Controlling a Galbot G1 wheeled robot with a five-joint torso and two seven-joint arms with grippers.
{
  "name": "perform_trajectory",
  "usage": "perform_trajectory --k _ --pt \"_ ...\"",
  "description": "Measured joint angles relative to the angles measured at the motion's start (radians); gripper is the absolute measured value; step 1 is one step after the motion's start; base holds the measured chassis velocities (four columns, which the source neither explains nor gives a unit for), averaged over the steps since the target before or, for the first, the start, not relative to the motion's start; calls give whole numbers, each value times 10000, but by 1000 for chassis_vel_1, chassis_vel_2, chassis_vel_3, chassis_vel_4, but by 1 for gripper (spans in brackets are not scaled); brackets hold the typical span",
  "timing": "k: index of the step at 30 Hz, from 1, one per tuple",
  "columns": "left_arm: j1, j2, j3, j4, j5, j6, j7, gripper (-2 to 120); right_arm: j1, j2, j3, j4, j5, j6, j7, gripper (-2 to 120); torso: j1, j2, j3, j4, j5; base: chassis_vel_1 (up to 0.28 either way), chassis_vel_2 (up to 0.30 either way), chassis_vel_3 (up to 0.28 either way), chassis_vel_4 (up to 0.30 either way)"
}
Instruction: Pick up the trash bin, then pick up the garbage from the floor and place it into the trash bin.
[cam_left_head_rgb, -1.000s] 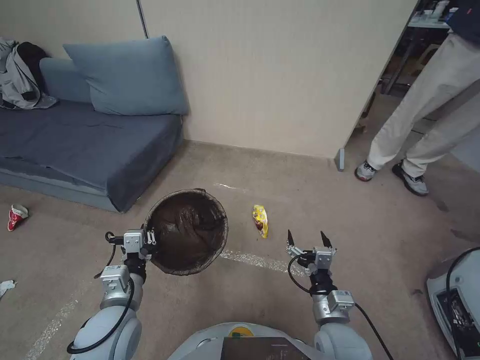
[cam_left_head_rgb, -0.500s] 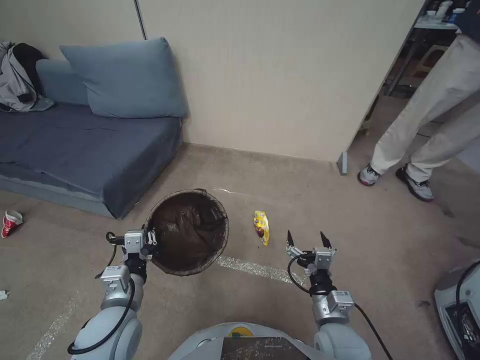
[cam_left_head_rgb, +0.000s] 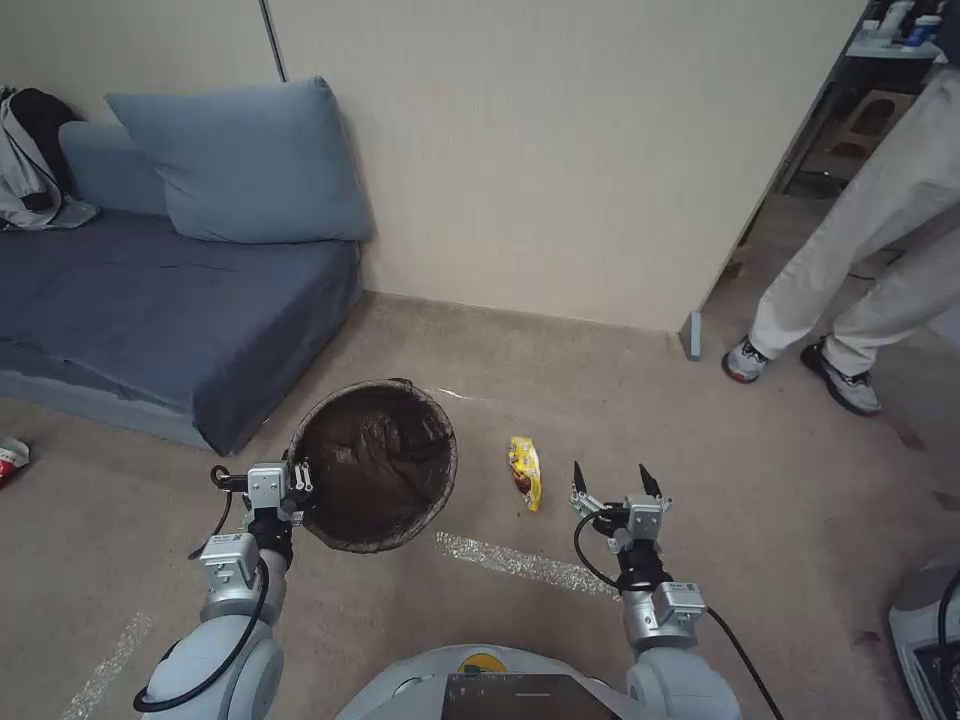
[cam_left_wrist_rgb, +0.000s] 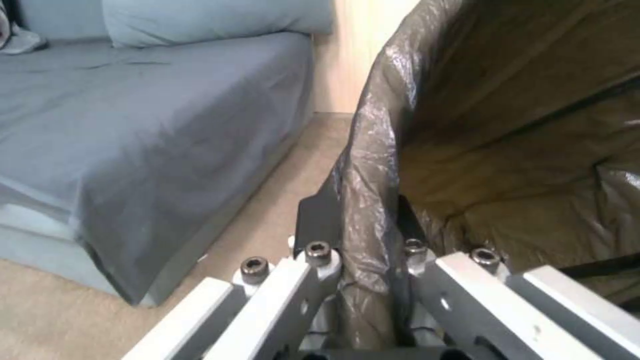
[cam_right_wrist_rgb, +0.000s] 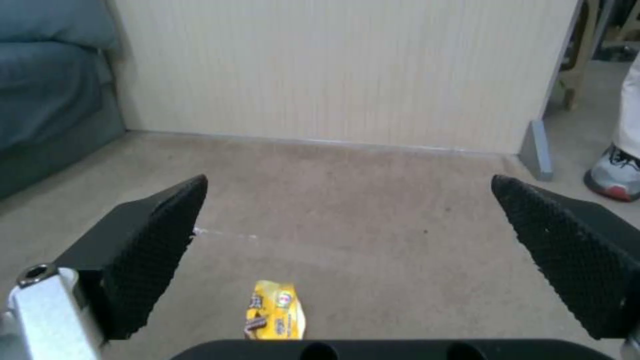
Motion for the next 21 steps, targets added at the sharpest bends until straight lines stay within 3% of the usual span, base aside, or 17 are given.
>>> perform_trajectory --k 21 --pt "-20 5 -23 15 -5 -36 39 0 4 7 14 -26 -16 25 -19 100 0 0 0 1 0 -68 68 70 -73"
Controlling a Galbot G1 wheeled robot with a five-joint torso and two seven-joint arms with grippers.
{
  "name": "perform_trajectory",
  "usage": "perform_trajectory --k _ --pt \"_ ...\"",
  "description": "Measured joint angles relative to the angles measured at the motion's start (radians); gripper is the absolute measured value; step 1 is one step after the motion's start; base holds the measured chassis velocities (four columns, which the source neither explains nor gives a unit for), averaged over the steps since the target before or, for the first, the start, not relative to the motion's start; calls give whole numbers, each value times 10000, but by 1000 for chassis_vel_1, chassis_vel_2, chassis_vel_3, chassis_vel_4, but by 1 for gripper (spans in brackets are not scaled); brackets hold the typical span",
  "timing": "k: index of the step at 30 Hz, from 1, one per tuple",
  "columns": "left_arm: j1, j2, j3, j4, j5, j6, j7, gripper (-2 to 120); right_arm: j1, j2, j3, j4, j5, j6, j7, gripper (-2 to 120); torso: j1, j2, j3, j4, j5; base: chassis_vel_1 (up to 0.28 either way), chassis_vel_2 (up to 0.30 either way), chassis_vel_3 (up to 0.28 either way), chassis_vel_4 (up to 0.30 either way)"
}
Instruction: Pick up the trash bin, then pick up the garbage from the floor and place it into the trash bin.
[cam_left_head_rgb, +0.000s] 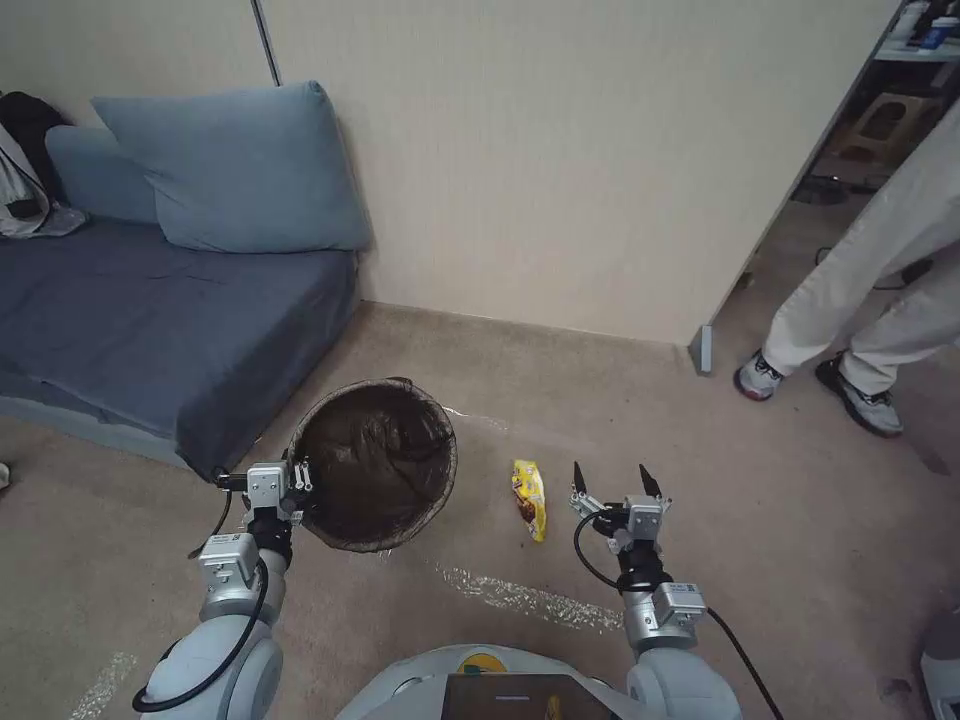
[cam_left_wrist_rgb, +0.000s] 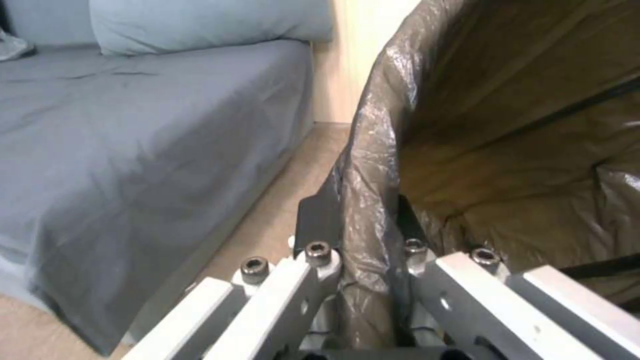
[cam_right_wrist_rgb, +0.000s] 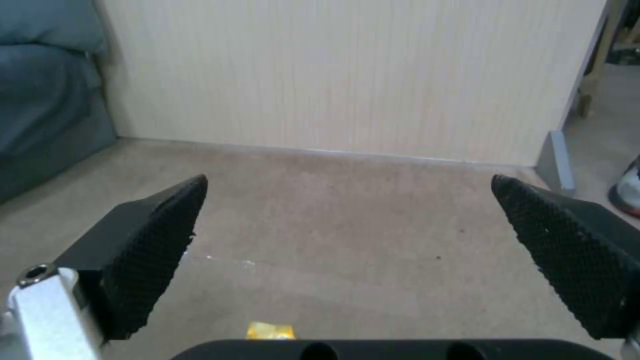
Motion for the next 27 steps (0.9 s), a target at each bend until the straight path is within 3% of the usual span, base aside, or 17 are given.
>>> perform_trajectory --k 8,23,27 --pt "-37 0 -23 33 -10 -5 3 0 75 -105 -4 -69 10 -43 0 100 1 0 1 -2 0 -71 66 65 -70" --pt "-35 99 -104 -22 -71 55 0 0 1256 -1399 5 -1091 658 -1257 -250 100 0 0 0 -1 2 0 0 0 0" --pt "-15 175 -221 -45 -162 84 -3 0 1810 -2096 -148 -1446 1170 -1801 -273 100 1 0 0 1 1 0 0 0 0"
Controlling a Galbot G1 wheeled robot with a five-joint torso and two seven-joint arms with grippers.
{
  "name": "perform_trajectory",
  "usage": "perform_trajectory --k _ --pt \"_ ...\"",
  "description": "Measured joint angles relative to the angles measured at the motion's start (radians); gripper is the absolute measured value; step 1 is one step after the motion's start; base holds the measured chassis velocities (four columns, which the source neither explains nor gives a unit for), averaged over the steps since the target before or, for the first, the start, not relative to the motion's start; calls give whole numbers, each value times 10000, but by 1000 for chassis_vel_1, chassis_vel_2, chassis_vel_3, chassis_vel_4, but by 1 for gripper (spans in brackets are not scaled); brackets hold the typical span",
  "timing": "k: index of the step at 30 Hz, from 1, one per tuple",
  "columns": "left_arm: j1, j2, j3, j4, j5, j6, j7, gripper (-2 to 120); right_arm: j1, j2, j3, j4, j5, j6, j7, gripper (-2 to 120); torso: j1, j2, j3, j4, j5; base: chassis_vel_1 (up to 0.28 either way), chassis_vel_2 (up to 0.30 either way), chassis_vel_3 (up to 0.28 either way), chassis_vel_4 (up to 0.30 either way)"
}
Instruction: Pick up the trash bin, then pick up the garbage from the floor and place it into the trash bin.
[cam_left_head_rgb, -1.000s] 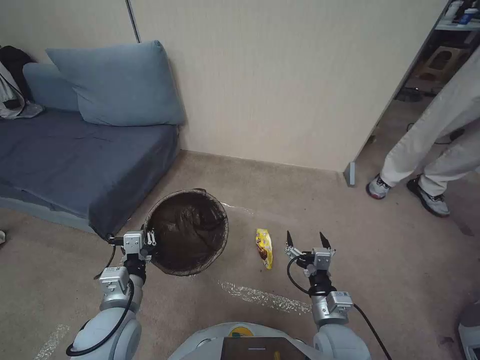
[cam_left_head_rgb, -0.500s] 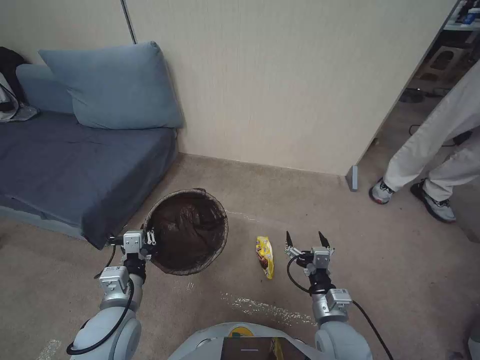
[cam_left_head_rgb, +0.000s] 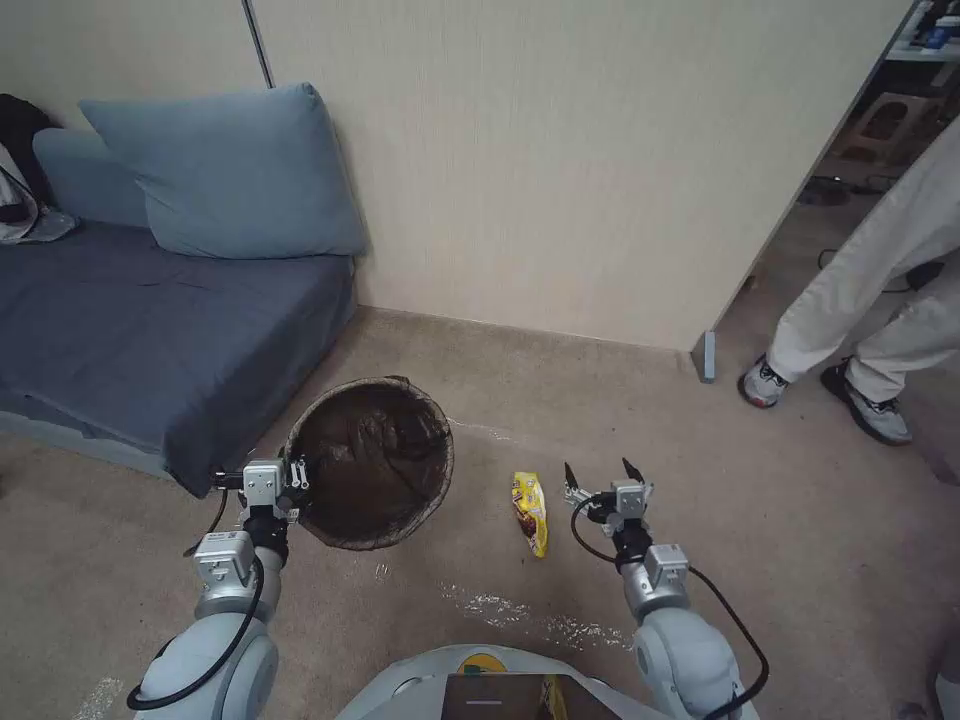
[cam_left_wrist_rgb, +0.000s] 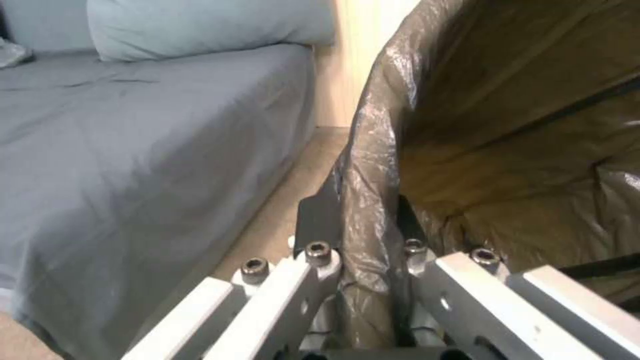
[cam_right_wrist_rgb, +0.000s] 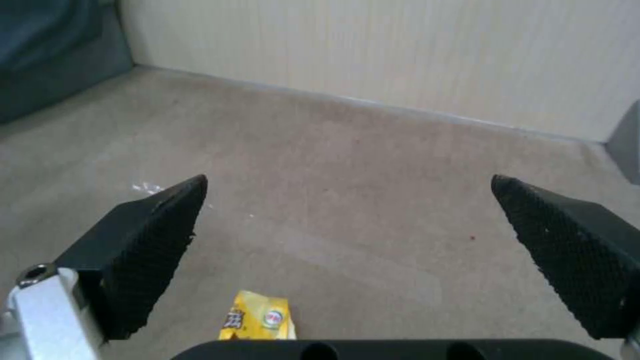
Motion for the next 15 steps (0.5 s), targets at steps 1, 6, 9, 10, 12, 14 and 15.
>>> perform_trajectory --k 1,6,9,10,12,14,15 --pt "-2 42 -16 -7 -36 14 0 0 175 -230 -37 -106 214 -186 0 100 0 0 0 0 1 0 0 0 0" --pt "3 128 -42 -7 -91 75 0 0 711 -897 -175 -495 979 -698 26 100 0 0 0 -3 0 0 0 0 0" --pt "87 43 -123 -8 -94 81 -4 0 1223 -1385 -395 -1017 1554 -1056 24 100 0 0 0 0 1 0 0 0 0" --pt "87 43 -123 -8 -94 81 -4 0 1223 -1385 -395 -1017 1554 -1056 24 100 0 0 0 0 1 0 0 0 0" --pt "128 -33 -157 -44 -84 90 -7 0 1716 -1725 -621 -1672 1940 -1239 -59 100 0 0 0 0 1 0 0 0 0" --pt "134 -48 -162 -60 -79 94 -8 0 1859 -1799 -667 -1874 2038 -1273 -124 100 0 0 0 -1 2 0 0 0 0" --pt "148 -72 -168 -88 -73 104 -11 0 2039 -1877 -712 -2107 2174 -1326 -227 100 0 0 0 -2 2 0 0 0 0"
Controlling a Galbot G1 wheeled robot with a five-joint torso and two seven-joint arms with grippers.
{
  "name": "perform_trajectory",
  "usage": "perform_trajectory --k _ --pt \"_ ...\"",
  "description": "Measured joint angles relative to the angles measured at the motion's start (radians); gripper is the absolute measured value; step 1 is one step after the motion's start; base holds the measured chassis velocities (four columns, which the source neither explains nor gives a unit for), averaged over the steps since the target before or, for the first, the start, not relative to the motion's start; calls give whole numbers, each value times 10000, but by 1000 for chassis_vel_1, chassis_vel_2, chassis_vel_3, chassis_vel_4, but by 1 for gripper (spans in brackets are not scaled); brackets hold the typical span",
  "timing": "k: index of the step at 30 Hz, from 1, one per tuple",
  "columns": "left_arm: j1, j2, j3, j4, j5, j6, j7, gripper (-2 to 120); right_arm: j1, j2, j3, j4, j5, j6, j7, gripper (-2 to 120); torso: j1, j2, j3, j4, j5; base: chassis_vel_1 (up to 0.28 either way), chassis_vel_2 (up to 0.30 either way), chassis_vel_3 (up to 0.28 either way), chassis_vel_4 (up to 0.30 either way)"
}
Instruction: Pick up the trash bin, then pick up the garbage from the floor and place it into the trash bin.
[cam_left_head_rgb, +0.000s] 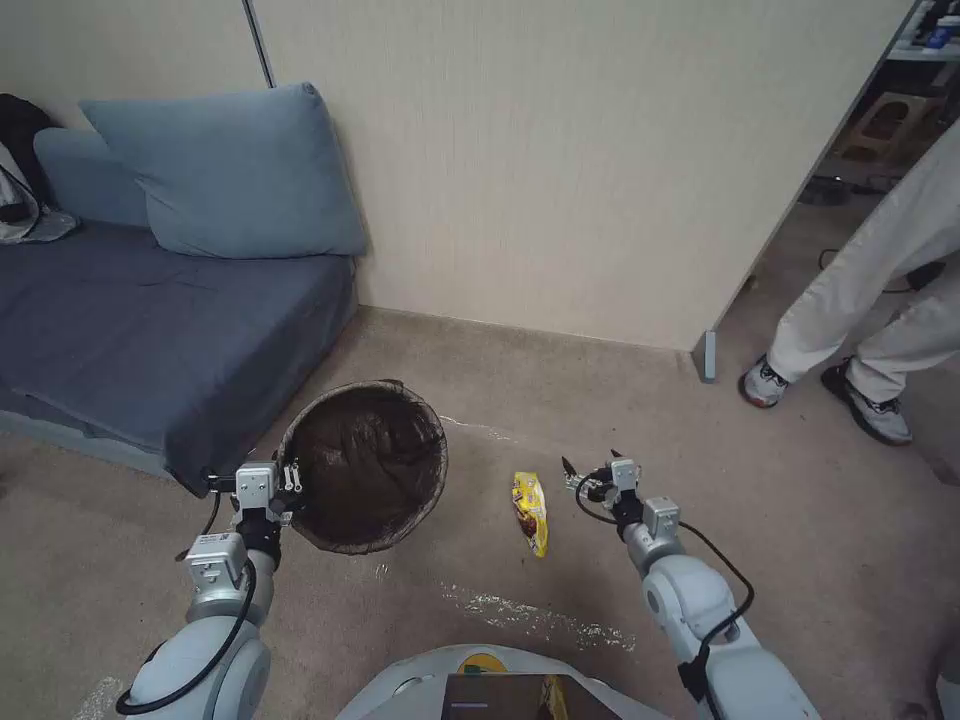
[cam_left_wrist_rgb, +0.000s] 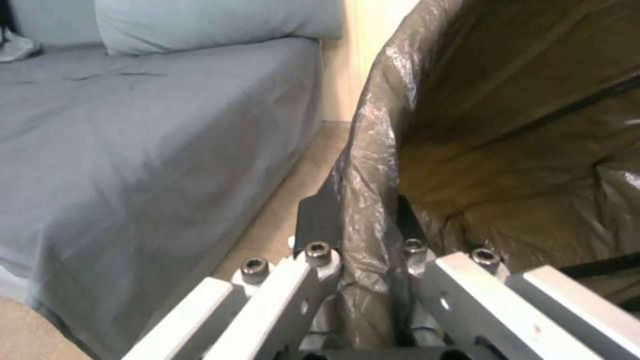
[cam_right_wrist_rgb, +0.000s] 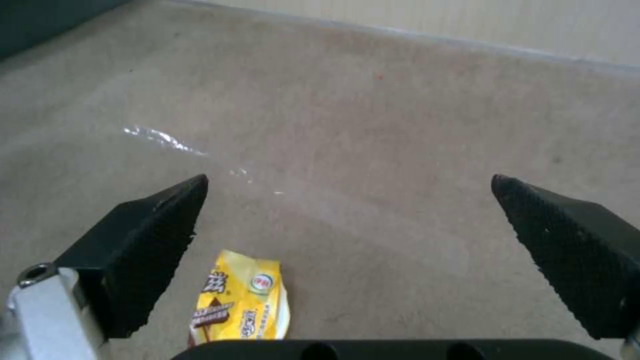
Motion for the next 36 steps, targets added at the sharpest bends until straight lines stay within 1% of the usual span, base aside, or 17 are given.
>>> perform_trajectory --k 2,5,8,10,13,18,20,24,36 --pt "47 -50 -13 -66 23 21 -3 0 443 -221 -168 -566 408 -121 -187 100 0 0 0 0 0 0 0 0 0" --pt "65 -73 -18 -84 39 22 -4 0 595 -307 -258 -762 533 -149 -262 100 0 0 0 1 0 0 0 0 0" --pt "152 -202 -37 -159 134 23 -6 0 1029 -598 -691 -1326 907 -243 -561 100 0 0 0 0 -1 0 0 0 0" --pt "171 -230 -36 -175 151 23 -5 0 1111 -640 -796 -1428 962 -256 -606 100 0 0 0 1 -1 0 0 0 0" --pt "276 -335 -37 -259 231 15 -1 0 1498 -727 -1238 -1944 1039 -272 -696 100 0 0 0 1 -2 0 0 0 0" --pt "362 -393 -62 -333 280 2 4 0 1876 -661 -1632 -2501 1025 -272 -715 100 0 0 0 1 -3 0 0 0 0" --pt "365 -396 -66 -340 281 1 4 0 1901 -651 -1671 -2546 1020 -272 -715 100 0 0 0 1 -3 0 0 0 0" --pt "386 -465 -121 -383 292 -5 8 0 2070 -484 -2141 -2999 835 -269 -719 100 0 0 -1 0 -3 0 0 0 0" --pt "398 -559 -138 -400 307 -29 11 0 2651 -48 -2710 -4141 464 -221 -697 100 0 0 -1 1 -3 0 0 0 0"
